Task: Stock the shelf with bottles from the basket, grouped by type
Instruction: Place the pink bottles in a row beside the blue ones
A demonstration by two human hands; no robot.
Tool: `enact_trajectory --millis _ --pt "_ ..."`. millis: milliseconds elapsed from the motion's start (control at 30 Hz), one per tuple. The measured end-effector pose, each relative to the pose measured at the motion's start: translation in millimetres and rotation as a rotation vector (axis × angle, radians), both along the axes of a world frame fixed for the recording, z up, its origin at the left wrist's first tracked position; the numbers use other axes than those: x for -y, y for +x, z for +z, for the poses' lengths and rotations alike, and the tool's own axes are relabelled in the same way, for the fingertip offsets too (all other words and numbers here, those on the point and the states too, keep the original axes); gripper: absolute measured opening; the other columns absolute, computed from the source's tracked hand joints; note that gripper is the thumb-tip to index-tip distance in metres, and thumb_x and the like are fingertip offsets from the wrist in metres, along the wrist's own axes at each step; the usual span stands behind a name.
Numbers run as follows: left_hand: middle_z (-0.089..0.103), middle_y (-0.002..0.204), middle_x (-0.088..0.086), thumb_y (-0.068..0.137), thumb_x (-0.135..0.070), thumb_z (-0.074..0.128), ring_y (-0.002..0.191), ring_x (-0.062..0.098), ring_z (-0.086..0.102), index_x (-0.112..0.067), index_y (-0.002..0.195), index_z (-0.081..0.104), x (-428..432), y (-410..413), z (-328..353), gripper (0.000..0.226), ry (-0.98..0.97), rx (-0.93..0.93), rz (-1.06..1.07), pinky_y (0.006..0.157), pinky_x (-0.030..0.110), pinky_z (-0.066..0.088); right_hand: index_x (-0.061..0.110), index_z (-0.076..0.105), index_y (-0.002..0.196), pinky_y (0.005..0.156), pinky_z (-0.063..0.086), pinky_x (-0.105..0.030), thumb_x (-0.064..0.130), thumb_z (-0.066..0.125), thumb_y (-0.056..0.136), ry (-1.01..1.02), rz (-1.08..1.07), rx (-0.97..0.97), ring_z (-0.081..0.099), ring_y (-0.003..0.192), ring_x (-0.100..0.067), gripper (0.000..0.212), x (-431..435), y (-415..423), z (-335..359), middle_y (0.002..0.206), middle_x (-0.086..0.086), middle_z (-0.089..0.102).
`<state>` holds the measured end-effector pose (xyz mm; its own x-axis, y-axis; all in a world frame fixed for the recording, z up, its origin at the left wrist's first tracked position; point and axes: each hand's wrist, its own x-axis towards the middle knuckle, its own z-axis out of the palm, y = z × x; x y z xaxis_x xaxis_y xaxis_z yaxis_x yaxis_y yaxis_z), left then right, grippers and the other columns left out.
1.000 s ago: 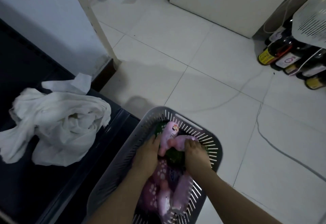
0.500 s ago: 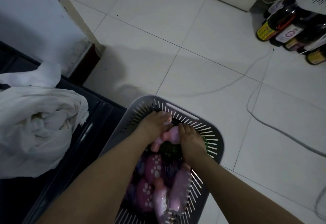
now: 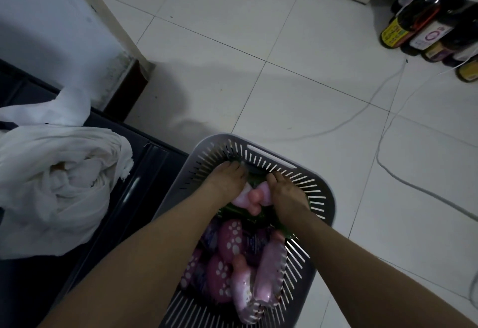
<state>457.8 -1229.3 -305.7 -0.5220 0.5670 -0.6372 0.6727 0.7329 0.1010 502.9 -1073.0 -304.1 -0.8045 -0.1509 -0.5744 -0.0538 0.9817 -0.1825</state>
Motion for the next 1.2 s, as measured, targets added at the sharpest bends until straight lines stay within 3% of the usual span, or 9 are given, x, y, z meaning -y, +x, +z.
enact_trajectory --millis 133,200,333,600,700,767,867,1067,1200 --pt "0.041 0.136 0.013 0.087 -0.046 0.049 0.132 0.028 0.031 -0.013 0.132 0.040 -3.8 0.4 3.6 0.056 0.023 0.090 0.081 0.112 0.039 0.018 0.011 0.036 0.130 0.098 0.037 -0.030 0.013 0.049 0.091 -0.049 -0.044 0.043 0.045 0.123 -0.024 0.042 -4.1 -2.8 3.1 0.134 -0.008 0.045" --pt "0.055 0.108 0.003 0.075 -0.056 0.058 0.111 0.024 0.051 -0.026 0.110 0.047 -0.7 9.7 -0.3 0.047 0.085 0.192 0.221 0.092 0.033 0.037 0.012 0.038 0.126 0.094 0.039 -0.031 0.013 0.056 0.087 -0.115 -0.100 0.081 0.048 0.120 -0.025 0.043 -2.4 -3.4 8.2 0.132 -0.008 0.046" --pt "0.052 0.115 0.001 0.068 -0.037 0.075 0.105 0.022 0.052 -0.017 0.122 0.041 29.6 54.7 -8.8 0.067 0.174 0.114 0.451 0.081 0.030 0.038 0.012 0.040 0.120 0.082 0.040 -0.030 0.018 0.066 0.081 -0.234 -0.215 0.102 0.050 0.113 -0.026 0.047 -1.1 4.7 21.5 0.127 -0.007 0.047" --pt "0.059 0.106 -0.002 0.050 -0.028 0.091 0.098 0.016 0.059 -0.012 0.112 0.053 56.7 121.6 53.3 0.075 0.613 0.270 1.487 0.074 0.025 0.046 0.017 0.051 0.114 0.077 0.049 -0.031 0.040 0.078 0.056 -0.618 -0.570 0.148 0.058 0.095 -0.022 0.069 3.6 27.5 71.4 0.111 -0.006 0.056" --pt "0.064 0.107 0.003 0.059 -0.019 0.088 0.091 0.012 0.062 -0.017 0.111 0.057 50.4 130.9 94.8 0.061 0.890 0.336 1.744 0.070 0.024 0.048 0.017 0.056 0.109 0.065 0.053 -0.019 0.013 0.080 0.068 -0.840 -0.754 0.195 0.063 0.079 -0.013 0.048 9.3 37.3 103.8 0.093 -0.004 0.065" --pt "0.067 0.099 0.000 0.070 -0.013 0.080 0.082 0.008 0.063 -0.025 0.102 0.059 49.0 137.9 133.0 0.040 1.071 0.377 1.820 0.063 0.021 0.049 0.014 0.058 0.111 0.057 0.052 -0.018 0.000 0.074 0.073 -0.974 -0.849 0.242 0.065 0.069 -0.010 0.044 17.2 45.6 134.1 0.088 -0.004 0.068" --pt "0.069 0.104 0.000 0.064 -0.019 0.082 0.094 0.015 0.066 -0.021 0.117 0.056 52.3 150.8 193.9 0.059 1.285 0.433 1.817 0.073 0.023 0.052 0.018 0.057 0.115 0.058 0.054 -0.023 0.003 0.073 0.075 -1.064 -0.846 0.246 0.069 0.074 -0.013 0.046 29.0 53.5 185.0 0.097 -0.009 0.070" --pt "0.070 0.104 0.002 0.040 -0.033 0.085 0.100 0.017 0.066 -0.020 0.108 0.059 61.1 165.0 306.3 0.074 1.394 0.103 1.794 0.085 0.031 0.053 0.025 0.053 0.115 0.069 0.057 -0.028 0.016 0.080 0.067 -1.137 -0.647 0.202 0.067 0.089 -0.020 0.056 44.4 58.3 308.5 0.101 -0.007 0.069" --pt "0.070 0.104 -0.001 0.049 -0.022 0.088 0.101 0.012 0.065 -0.021 0.109 0.061 66.0 183.1 385.3 0.065 1.442 0.003 1.762 0.094 0.038 0.050 0.016 0.060 0.106 0.065 0.056 -0.029 0.011 0.081 0.068 -1.182 -0.480 0.211 0.069 0.082 -0.022 0.044 56.1 67.5 391.5 0.090 -0.008 0.073"
